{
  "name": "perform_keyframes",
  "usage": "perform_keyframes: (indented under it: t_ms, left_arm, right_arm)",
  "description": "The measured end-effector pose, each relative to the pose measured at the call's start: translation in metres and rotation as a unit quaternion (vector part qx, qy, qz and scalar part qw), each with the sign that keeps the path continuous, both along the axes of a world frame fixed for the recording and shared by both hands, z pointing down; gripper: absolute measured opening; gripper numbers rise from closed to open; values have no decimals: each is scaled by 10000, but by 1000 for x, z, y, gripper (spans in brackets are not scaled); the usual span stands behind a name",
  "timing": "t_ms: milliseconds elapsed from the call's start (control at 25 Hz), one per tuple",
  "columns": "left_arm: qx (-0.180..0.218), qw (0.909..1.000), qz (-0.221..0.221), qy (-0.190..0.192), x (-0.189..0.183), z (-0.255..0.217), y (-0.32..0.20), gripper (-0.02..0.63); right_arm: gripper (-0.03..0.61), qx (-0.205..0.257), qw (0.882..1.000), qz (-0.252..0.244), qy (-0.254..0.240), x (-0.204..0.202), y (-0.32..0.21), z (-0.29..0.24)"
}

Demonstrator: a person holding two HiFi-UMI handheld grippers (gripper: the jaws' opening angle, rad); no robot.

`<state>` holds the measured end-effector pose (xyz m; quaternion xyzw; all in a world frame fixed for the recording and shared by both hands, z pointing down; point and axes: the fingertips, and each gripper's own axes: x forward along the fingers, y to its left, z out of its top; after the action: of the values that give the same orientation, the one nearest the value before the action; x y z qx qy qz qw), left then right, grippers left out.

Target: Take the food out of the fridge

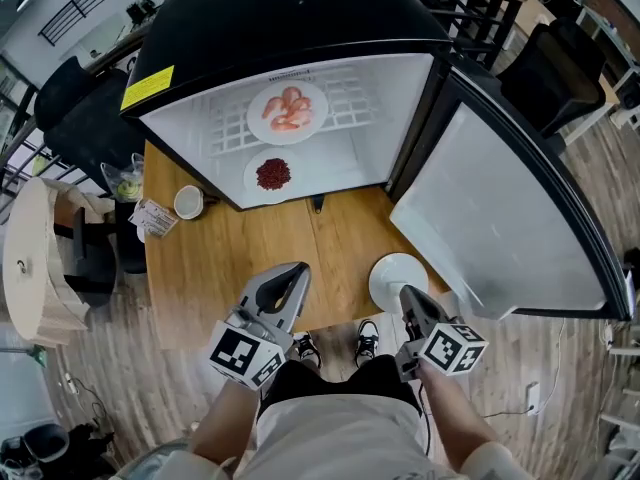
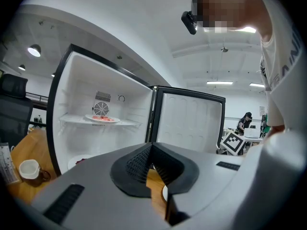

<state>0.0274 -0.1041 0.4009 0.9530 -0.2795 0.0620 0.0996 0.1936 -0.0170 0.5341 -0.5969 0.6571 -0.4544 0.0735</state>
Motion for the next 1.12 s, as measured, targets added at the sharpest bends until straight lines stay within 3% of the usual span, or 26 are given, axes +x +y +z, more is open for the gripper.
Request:
perform_keyframes:
  t_ms: [320,720,880,1120]
  left_arm:
    - [346,9981,-482,168,-31,-37,9,8]
    - [804,9897,-1149,301,-79,-77,12,8]
    - [861,9877,-1269,299,-91,-81,12,8]
    - [985,9866,-1268,284,-96,-86,12,8]
  right_arm:
    - [20,989,9895,-840,630,-34,-40,-81]
    - [20,2422,9548,-1376,1035,-80,-82,-182]
    - [20,2564,9487,-1528,1047,-95,-90,-193]
    - [20,2496,9497,-1595,1020,-103,-92,-190]
